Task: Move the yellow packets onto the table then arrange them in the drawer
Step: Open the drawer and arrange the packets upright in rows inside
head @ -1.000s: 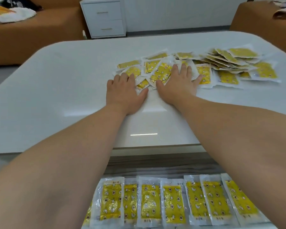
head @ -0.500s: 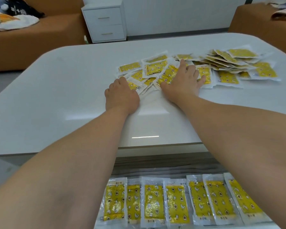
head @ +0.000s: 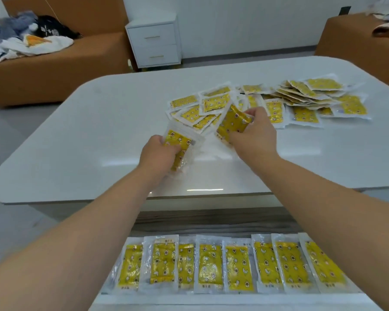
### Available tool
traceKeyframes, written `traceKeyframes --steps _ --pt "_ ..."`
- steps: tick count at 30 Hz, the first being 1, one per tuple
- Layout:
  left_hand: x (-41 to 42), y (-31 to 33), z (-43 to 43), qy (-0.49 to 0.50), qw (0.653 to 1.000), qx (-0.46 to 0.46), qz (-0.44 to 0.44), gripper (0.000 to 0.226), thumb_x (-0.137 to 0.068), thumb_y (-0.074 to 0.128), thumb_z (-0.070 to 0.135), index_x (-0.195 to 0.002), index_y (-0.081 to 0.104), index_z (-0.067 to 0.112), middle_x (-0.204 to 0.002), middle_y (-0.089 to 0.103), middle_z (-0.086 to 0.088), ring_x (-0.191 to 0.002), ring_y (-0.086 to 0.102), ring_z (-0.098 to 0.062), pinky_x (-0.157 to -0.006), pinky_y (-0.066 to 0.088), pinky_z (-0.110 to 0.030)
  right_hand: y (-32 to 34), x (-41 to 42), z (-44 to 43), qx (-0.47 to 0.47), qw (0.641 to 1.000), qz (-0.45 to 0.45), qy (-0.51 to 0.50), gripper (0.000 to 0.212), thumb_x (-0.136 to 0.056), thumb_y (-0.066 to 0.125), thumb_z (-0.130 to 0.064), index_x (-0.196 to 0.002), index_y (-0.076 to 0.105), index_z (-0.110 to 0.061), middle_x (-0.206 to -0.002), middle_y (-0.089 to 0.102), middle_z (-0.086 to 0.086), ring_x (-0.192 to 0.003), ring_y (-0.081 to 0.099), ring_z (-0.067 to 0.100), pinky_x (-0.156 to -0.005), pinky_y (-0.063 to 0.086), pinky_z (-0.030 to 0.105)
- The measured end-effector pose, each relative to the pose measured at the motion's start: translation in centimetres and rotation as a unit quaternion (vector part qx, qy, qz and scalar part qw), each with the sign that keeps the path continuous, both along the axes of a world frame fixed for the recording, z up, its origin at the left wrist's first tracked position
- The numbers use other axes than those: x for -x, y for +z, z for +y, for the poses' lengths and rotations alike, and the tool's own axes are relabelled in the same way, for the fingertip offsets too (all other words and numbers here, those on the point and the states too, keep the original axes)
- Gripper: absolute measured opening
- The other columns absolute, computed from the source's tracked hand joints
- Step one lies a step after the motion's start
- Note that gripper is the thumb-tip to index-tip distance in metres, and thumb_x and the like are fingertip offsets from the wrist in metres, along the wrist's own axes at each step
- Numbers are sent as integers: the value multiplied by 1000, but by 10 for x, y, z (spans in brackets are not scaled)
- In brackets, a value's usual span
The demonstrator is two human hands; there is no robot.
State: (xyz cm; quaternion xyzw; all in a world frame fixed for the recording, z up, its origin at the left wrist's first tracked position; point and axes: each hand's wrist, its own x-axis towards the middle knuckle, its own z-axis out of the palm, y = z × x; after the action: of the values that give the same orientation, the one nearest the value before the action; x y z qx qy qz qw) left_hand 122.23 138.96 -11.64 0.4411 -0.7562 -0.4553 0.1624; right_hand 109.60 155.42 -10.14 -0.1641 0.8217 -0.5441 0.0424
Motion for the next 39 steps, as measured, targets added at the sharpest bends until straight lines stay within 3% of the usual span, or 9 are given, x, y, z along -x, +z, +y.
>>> traceKeyframes --steps 3,9,16,21,24,28,32,34,39 --pt "-38 20 27 -8 1000 5 -8 10 -94 67 29 -96 65 20 -98 72 0 -87 70 -20 -83 59 -43 14 -40 31 31 996 -61 58 34 -81 75 -11 -103 54 -27 -87 64 -8 -74 63 11 -59 52 26" --pt "-92 45 67 -150 984 13 -96 26 -83 82 19 -100 66 30 -91 74 9 -83 72 -12 -76 61 -37 19 -78 84 -39 987 -89 131 43 -76 86 -20 -102 54 -31 -99 70 -7 -87 71 13 -70 60 37" --pt "-106 24 65 -317 910 17 -266 30 -83 80 20 -108 67 31 -96 73 8 -87 71 -15 -82 61 -44 5 -100 84 -220 949 -28 224 46 -80 85 -22 -104 47 -33 -94 61 -11 -74 60 4 -47 41 12" --pt "-100 -25 60 -296 899 -20 -321 31 -90 72 16 -121 66 18 -102 72 -5 -86 73 -23 -78 63 -42 -11 -117 79 -329 892 -16 310 59 -81 83 -16 -113 38 -39 -95 65 -7 -73 68 13 -62 62 36" --pt "-101 -57 55 -255 902 -70 -341 47 -90 75 16 -135 60 17 -108 70 -5 -89 71 -21 -79 63 -36 -29 -116 77 -360 866 -30 346 71 -80 79 -8 -121 34 -45 -97 68 -2 -71 72 19 -60 63 44" --pt "-97 -87 49 -244 912 -90 -316 37 -86 79 18 -121 68 20 -99 71 -3 -88 71 -20 -80 63 -37 -55 -115 76 -383 845 -38 371 66 -87 68 -3 -126 38 -45 -103 66 -2 -72 73 22 -61 62 46" --pt "-92 -96 51 -323 873 69 -359 23 -85 78 29 -106 69 24 -94 66 5 -84 63 -16 -68 49 -28 -77 -114 70 -393 843 -82 360 44 -87 67 1 -111 55 -35 -106 62 -5 -84 68 17 -70 63 37" --pt "-95 -99 53 -358 839 157 -379 23 -85 74 32 -104 62 27 -103 63 4 -90 58 -17 -69 43 -28 -88 -115 68 -386 849 -108 345 34 -86 68 2 -100 58 -28 -99 57 -6 -78 58 10 -58 53 23" --pt "-98 -108 58 -400 777 284 -395 47 -84 74 34 -125 55 24 -125 56 -1 -119 52 -24 -98 43 -40 -109 -118 67 -371 852 -163 331 26 -85 72 -2 -96 58 -21 -89 56 -4 -65 50 10 -50 44 20"
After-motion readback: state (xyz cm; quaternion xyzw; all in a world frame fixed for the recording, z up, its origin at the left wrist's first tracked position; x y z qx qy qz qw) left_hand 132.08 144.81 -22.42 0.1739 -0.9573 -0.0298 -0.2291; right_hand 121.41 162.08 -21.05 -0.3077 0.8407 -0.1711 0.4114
